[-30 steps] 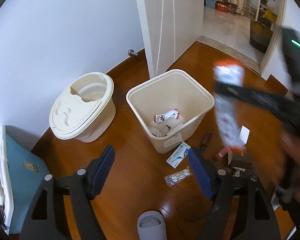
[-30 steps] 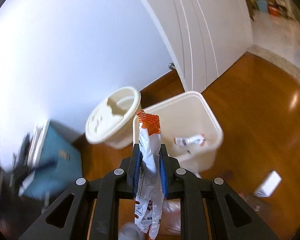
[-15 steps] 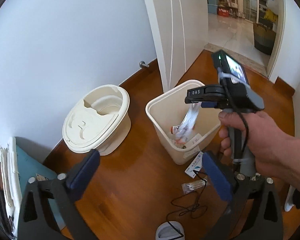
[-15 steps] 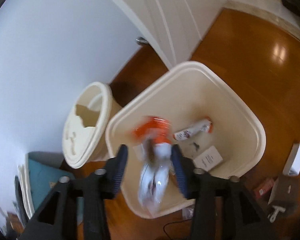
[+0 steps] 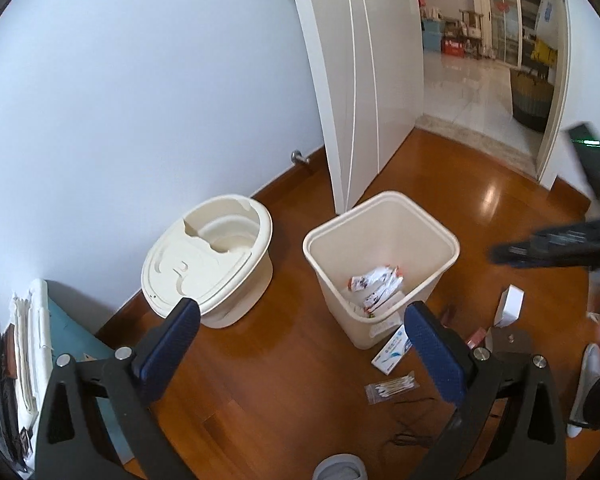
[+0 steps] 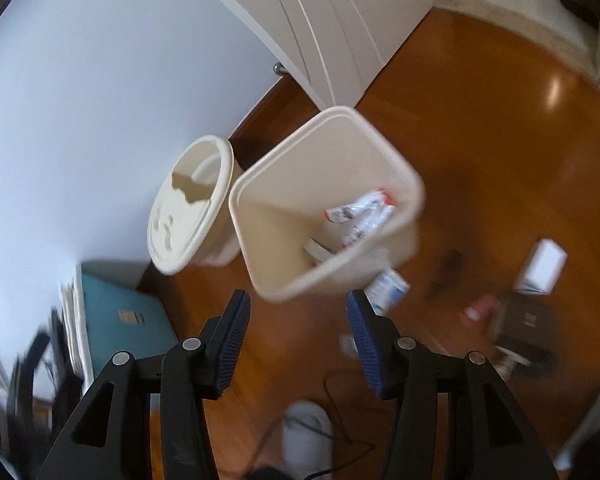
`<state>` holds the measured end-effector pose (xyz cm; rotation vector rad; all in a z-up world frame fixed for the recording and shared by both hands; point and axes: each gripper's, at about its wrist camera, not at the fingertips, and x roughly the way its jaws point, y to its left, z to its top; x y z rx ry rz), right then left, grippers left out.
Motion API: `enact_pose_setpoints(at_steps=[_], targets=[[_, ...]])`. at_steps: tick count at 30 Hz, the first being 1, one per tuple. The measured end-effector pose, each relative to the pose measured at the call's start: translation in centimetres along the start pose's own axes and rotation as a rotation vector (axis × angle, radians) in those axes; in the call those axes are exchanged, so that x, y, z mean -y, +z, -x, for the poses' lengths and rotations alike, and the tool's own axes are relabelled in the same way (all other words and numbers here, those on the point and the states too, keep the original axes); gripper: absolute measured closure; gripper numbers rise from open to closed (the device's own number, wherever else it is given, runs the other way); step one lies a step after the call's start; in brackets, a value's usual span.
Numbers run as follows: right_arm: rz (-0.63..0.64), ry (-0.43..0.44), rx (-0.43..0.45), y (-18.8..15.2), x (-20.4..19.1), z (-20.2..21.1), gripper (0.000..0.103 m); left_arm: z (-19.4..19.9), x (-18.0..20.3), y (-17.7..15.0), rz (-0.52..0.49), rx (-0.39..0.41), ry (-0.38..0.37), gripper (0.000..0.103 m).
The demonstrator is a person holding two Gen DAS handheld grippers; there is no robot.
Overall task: Collect trash
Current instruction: 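Lower the right tool to the brown box and grasp it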
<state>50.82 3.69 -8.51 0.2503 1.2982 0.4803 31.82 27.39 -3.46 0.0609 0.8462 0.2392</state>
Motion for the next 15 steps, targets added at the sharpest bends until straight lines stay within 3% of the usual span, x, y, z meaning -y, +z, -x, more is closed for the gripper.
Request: enact_pose_setpoints(at_steps=[3, 4, 5, 8, 10, 11, 15], targets=[[0.071, -0.067, 0.027, -1.8, -0.5, 7.5, 0.047, 1.8, -0.3, -0.1, 0.03, 0.033, -0.006, 0.0], [0.109, -0.093, 0.031, -2.1, -0.8, 9.1, 0.041, 2.0, -0.4, -0.2, 0.041, 0.028, -0.018, 0.0], [0.191, -0.142, 0.033, -2.4, -1.5, 11.2, 0.033, 2.1, -0.4, -0.6, 0.055, 0.009, -0.034, 0.0], [0.486, -0.28, 0.074, -4.0, -2.5, 15.2, 0.027, 1.7, 0.0, -2.0, 0.052, -0.036, -0.05, 0.0], [0.62, -0.302, 0.085, -5.8, -1.4, 15.9, 0.026, 0.7, 0.4, -3.2, 0.05, -0.093, -0.049, 0.0], [0.627, -0.296, 0.056, -6.6, 0.0, 15.6, 0.026, 0.0, 0.5, -3.9, 0.062, -0.131, -0.043, 0.0], [0.615, -0.292, -0.146, -10.5, 7.6, 10.3, 0.026, -2.4, 2.4, -5.0, 0.067, -0.243, -0.036, 0.0]])
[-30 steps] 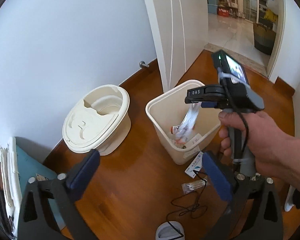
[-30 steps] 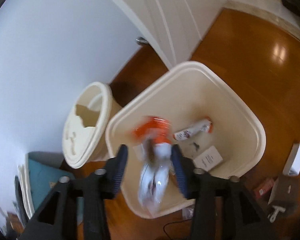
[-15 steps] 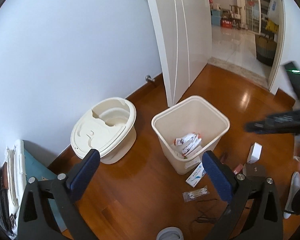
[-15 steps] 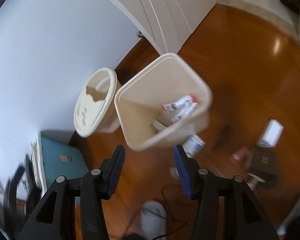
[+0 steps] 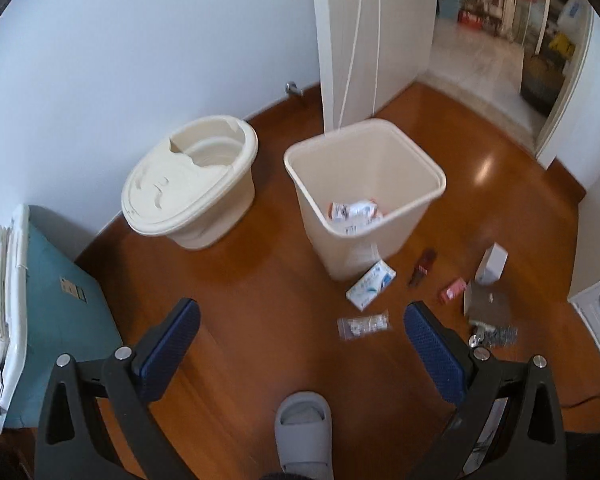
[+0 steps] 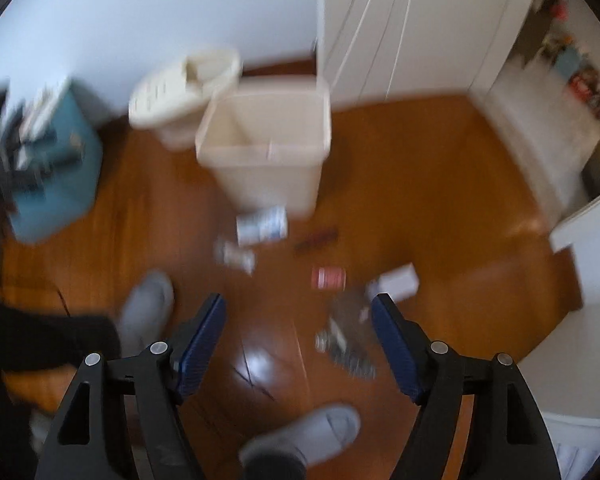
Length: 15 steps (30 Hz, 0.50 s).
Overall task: Collect trash
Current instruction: 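Lower the right tool to the brown box and grasp it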
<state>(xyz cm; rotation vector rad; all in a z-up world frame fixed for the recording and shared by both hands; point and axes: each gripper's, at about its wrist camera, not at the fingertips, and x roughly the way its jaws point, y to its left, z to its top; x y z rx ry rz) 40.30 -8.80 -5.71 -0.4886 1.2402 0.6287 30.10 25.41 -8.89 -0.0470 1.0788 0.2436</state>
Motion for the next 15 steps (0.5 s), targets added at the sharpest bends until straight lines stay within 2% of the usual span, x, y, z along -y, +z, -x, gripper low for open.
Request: enact_pose_setpoints(at_steps=[2, 4, 7, 9, 11, 13, 15], targets=[[0.028, -0.006, -0.065, -2.4, 1.0, -3.8, 0.026, -0.6, 2.0, 0.5, -0.078, 0.02, 0.023, 0.0], [-0.024, 0.012, -0.121, -4.7, 3.2, -8.2, 0.026, -1.0, 3.6, 0.9, -0.12, 0.032, 0.021, 0.0], [-0.101, 0.055, -0.162, -7.6, 6.4, -13.9, 0.026, -2.5, 6.7, 1.7, -0.189, 0.0, -0.04, 0.0], [-0.098, 0.061, -0.198, -8.5, 7.4, -17.6, 0.026, -3.4, 8.7, 2.0, -0.256, -0.018, -0.069, 0.0], [-0.036, 0.064, -0.233, -9.0, 7.9, -21.4, 0.026, -4.3, 10.8, 1.9, -0.346, -0.019, -0.073, 0.0], [0.027, 0.065, -0.244, -8.7, 8.0, -24.3, 0.026, -5.2, 12.5, 1.7, -0.425, -0.024, -0.068, 0.0], [0.08, 0.049, -0.237, -7.7, 8.0, -27.4, 0.026, -6.3, 13.7, 1.5, -0.462, -0.059, -0.113, 0.0]])
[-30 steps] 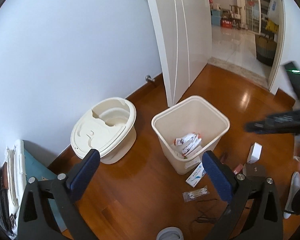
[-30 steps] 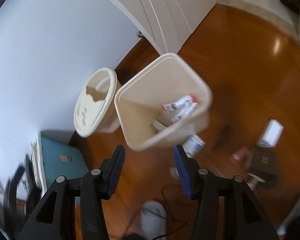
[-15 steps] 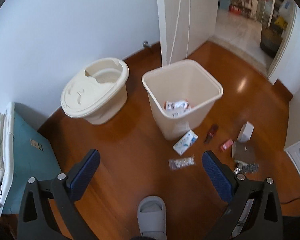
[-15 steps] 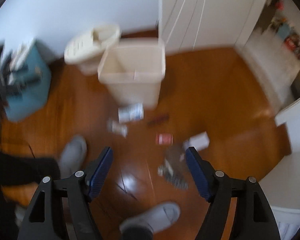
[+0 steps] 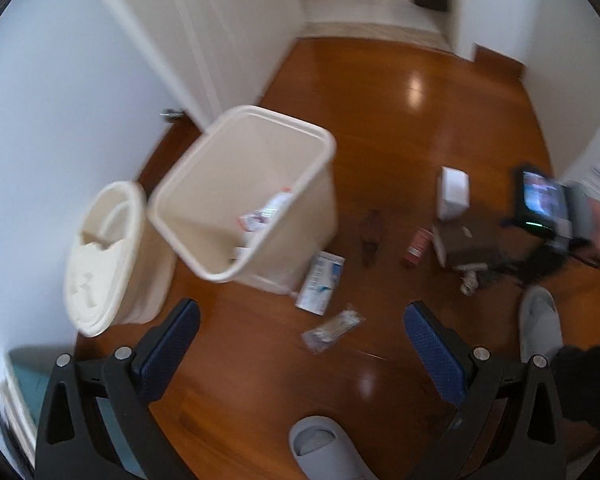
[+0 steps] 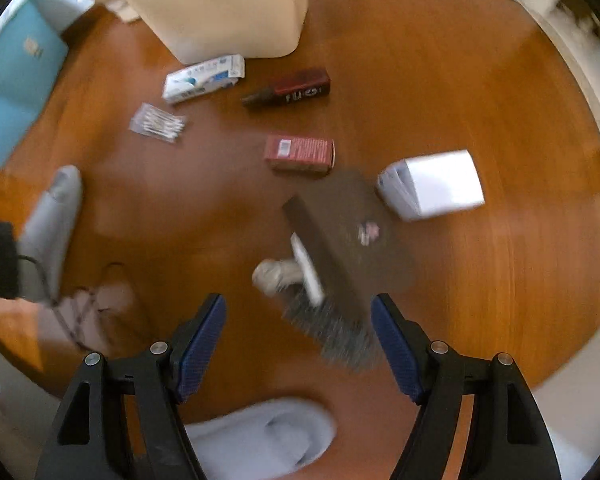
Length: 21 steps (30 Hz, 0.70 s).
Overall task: Collect trash
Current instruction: 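Lower the right tool to the brown box and grasp it, then grasp the red medicine box with the left tool while the right holds the brown box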
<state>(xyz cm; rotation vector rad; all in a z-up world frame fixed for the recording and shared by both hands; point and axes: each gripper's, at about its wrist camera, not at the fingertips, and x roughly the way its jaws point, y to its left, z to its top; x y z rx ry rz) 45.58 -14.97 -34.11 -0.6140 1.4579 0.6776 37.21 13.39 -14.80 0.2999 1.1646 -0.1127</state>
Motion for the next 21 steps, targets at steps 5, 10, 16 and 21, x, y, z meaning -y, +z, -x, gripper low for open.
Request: enact_pose_setpoints(at_steps=[5, 10, 16, 21], targets=[[0.086, -0.031, -0.017, 3.5, -0.8, -6.0, 0.026, -2.0, 0.4, 0.6, -0.012, -0.063, -0.068, 0.0], [0.099, -0.183, -0.097, 4.2, 0.1, -12.2, 0.02, -3.2, -1.0, 0.6, 0.056, -0.099, -0.086, 0.0], [-0.052, -0.014, 0.095, 3.9, 4.2, -9.1, 0.045, -5.4, -1.1, -1.2, 0.065, -0.159, -0.051, 0.0], [-0.168, 0.076, 0.21, 3.0, 7.5, -5.7, 0.063, -9.2, 1.6, -3.1, 0.015, -0.229, -0.033, 0.0]])
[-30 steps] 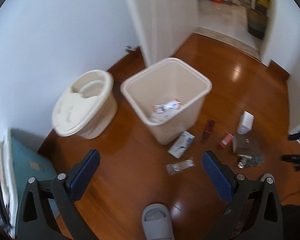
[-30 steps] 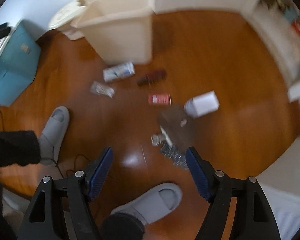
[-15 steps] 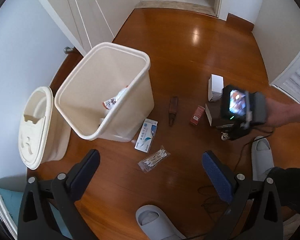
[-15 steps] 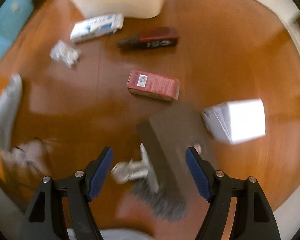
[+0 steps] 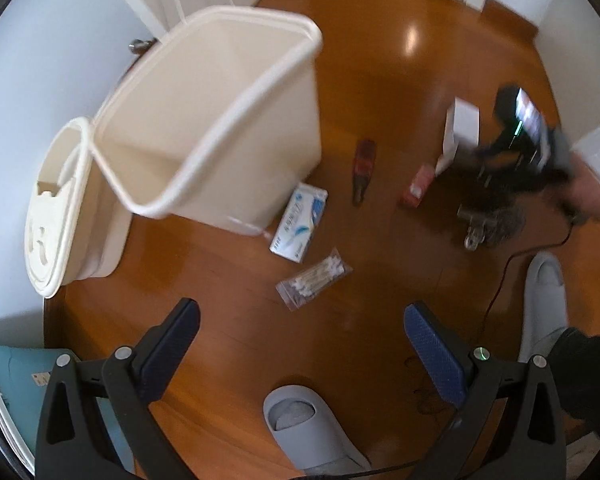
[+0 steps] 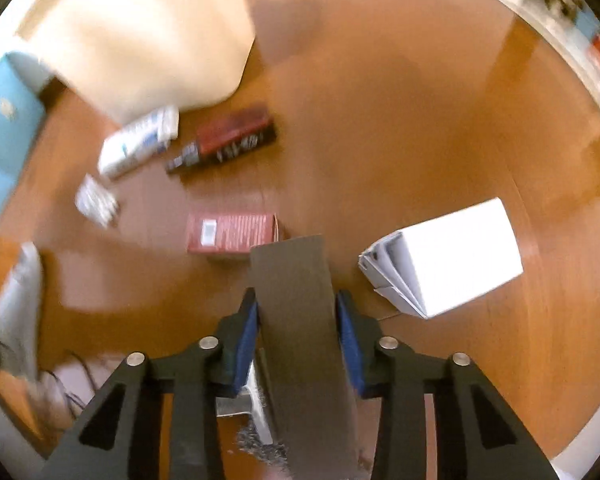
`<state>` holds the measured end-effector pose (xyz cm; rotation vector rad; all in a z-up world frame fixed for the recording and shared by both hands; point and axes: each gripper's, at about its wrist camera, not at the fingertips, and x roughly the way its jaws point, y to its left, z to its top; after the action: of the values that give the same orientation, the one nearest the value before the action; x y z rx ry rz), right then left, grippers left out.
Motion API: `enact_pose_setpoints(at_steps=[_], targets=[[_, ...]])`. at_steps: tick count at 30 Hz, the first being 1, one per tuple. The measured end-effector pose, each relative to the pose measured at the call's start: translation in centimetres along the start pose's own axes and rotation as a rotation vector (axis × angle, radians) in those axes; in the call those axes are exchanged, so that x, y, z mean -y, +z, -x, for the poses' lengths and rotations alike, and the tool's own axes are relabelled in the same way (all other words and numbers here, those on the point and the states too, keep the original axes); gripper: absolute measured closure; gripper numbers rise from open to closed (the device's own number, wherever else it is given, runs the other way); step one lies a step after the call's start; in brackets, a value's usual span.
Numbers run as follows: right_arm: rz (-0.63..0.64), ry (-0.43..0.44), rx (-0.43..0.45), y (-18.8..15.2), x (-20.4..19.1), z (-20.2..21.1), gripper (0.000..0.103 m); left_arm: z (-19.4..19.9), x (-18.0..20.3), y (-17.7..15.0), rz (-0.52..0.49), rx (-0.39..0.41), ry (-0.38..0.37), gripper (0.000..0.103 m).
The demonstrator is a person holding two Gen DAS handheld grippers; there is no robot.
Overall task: Collect trash
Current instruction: 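Grasp the red medicine box with the left tool while the right holds the brown box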
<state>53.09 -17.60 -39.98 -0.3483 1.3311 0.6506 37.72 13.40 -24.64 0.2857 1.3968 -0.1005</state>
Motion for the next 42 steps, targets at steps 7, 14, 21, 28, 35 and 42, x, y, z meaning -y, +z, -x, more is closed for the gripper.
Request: enact_pose_setpoints(at_steps=[7, 14, 21, 28, 35, 42], targets=[[-0.174, 0.158, 0.161, -3.6, 2.3, 5.3, 0.065, -7.1, 7.7, 2.3, -0.164, 0.002, -0.053, 0.0], [-0.495, 0.278, 0.427, -9.4, 7.5, 10.9, 0.067, -16.6, 18.0, 9.9, -0.417, 0.149, -0.059, 0.004], [-0.586, 0.287, 0.426, -11.5, 9.8, 10.8, 0.067, -23.4, 18.5, 12.7, -0.417, -0.012, -0.089, 0.066], [-0.582, 0.292, 0.448, -10.6, 8.9, 10.6, 0.067, -21.3, 17.8, 12.1, -0.355, 0.026, -0.189, 0.075], [-0.606, 0.316, 0.524, -10.2, 8.4, 12.0, 0.067, -6.6, 11.9, 10.8, -0.192, 0.208, -0.257, 0.075], [-0.58, 0.355, 0.587, -8.5, 7.6, 14.1, 0.067, 4.8, 0.2, 13.4, 0.022, 0.423, -0.07, 0.075]])
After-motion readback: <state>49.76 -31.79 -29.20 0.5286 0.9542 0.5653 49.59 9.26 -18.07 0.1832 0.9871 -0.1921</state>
